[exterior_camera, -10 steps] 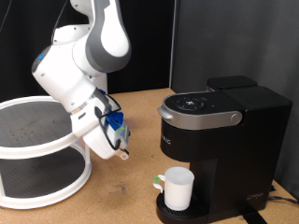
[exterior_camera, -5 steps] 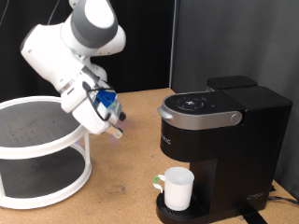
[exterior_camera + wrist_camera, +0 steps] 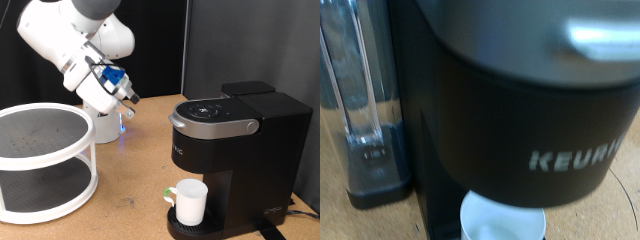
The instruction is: Make a cup of coffee with the keurig machine
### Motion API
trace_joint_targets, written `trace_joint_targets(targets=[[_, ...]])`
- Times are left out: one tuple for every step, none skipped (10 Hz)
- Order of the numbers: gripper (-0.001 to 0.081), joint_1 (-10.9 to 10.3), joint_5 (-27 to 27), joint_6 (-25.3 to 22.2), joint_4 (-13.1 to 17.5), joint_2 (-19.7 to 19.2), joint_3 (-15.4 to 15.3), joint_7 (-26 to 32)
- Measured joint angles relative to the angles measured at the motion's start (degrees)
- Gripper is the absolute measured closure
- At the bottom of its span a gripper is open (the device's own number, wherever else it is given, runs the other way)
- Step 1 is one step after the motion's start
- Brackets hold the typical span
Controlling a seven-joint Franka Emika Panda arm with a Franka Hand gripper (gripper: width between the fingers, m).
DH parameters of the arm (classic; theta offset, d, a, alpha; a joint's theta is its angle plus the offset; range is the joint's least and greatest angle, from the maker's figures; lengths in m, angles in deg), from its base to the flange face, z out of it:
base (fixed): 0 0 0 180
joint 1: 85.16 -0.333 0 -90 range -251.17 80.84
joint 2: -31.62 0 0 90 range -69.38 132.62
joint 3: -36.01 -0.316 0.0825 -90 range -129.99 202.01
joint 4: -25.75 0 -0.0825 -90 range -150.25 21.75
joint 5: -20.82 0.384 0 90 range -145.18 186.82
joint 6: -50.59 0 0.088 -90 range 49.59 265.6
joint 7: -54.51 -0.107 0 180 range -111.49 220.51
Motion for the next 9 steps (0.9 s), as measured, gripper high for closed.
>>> trace_joint_targets(targets=[[0.0001, 0.4, -1.3, -1.5, 0.3, 1.6, 0.0, -2.3], [0.0001, 0.9, -2.8, -3.1, 0.8, 3.1, 0.0, -4.7], [0.0001, 1.4, -4.1, -4.6, 1.2, 4.6, 0.0, -6.8], [0.0001, 1.8, -5.2, -5.8, 1.6, 6.0, 0.0, -8.6], [0.0001, 2.1, -5.9, -7.0, 2.0, 7.1, 0.0, -10.2], [0.0001, 2.4, -6.5, -7.8, 2.4, 8.1, 0.0, -11.5], [0.0001, 2.5, -6.8, -8.5, 2.8, 8.9, 0.0, -12.8], [0.0001, 2.6, -6.9, -9.0, 3.2, 9.6, 0.0, -13.6], [0.0001, 2.6, -6.7, -9.3, 3.5, 10.2, 0.1, -14.6]])
